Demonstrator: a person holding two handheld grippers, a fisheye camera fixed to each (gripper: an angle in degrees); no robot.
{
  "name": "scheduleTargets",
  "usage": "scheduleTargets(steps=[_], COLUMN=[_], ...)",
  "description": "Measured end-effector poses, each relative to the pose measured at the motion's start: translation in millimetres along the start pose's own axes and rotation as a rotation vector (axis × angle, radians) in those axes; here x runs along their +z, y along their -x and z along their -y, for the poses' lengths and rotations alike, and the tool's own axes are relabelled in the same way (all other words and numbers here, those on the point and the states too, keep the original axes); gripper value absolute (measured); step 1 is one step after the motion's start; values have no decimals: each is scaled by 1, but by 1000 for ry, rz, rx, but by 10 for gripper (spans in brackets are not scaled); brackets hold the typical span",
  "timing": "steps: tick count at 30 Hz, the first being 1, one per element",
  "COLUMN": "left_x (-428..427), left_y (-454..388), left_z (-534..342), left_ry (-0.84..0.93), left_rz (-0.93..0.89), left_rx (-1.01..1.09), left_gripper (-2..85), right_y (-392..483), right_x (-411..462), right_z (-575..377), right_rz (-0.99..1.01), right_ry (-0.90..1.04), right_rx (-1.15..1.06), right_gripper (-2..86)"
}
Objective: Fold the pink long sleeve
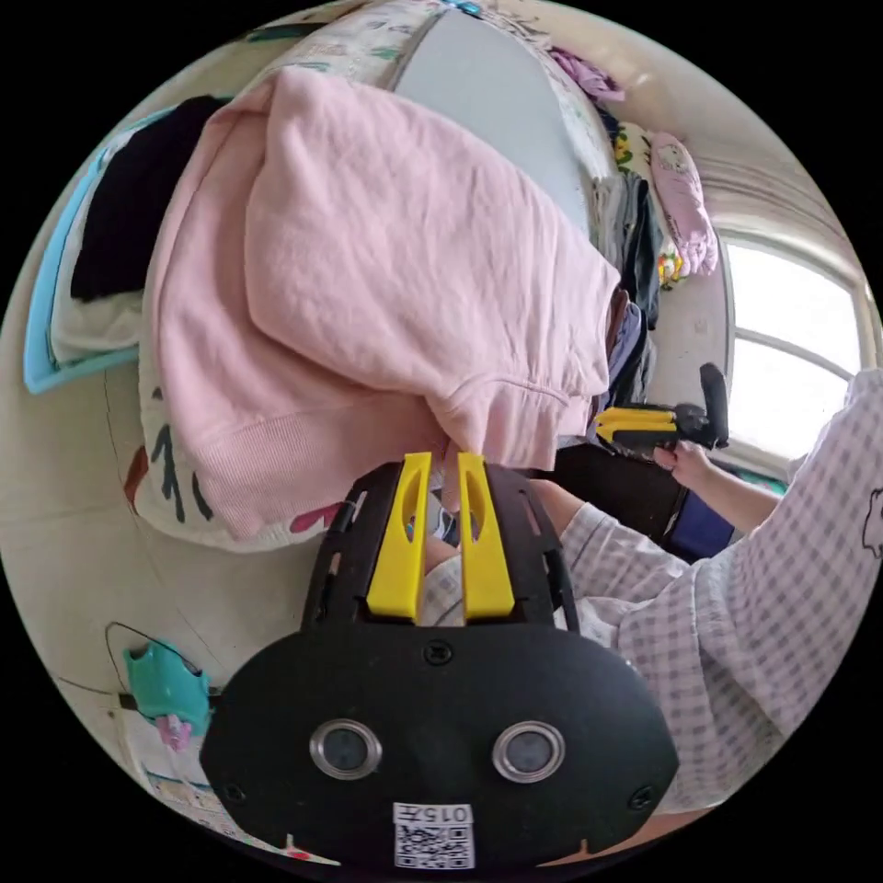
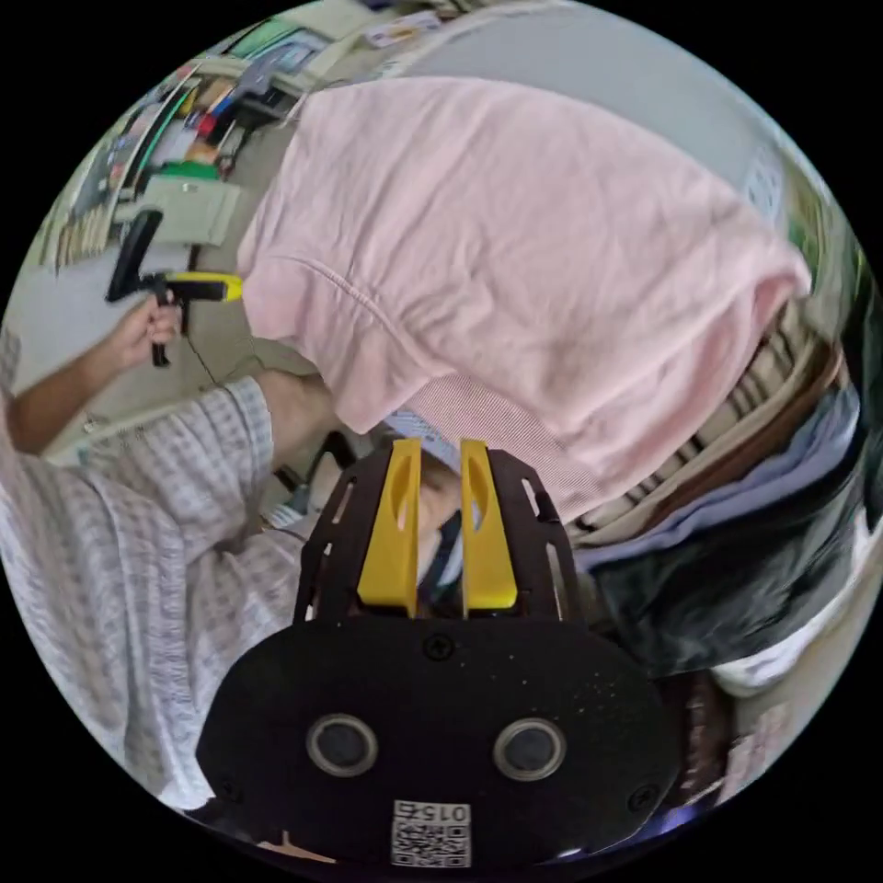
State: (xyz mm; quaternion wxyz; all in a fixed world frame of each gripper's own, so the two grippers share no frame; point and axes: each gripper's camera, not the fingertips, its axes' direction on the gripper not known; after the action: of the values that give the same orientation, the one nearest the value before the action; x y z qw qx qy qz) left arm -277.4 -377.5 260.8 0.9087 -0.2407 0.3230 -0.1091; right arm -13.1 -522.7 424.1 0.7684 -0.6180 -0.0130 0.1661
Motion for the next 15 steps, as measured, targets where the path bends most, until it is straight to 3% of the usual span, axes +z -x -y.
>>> scheduleTargets(steps=[3, 8, 15], left_x=[-7, -25, -83], left_y=[16, 36, 76], left_z=[-8, 4, 79], left_ry=[-98, -244, -475], left_rz=[-32, -79, 59], left_rx=[-90, -126, -111], left_gripper=[94, 106, 131], right_y=[-40, -78, -155], right_x=[-3, -28, -91], right_z=[-15, -14, 5], right_rz=[252, 230, 211], right_ry=[-164, -371, -685], right_rx=[218, 295, 325], right_gripper=[102, 114, 130])
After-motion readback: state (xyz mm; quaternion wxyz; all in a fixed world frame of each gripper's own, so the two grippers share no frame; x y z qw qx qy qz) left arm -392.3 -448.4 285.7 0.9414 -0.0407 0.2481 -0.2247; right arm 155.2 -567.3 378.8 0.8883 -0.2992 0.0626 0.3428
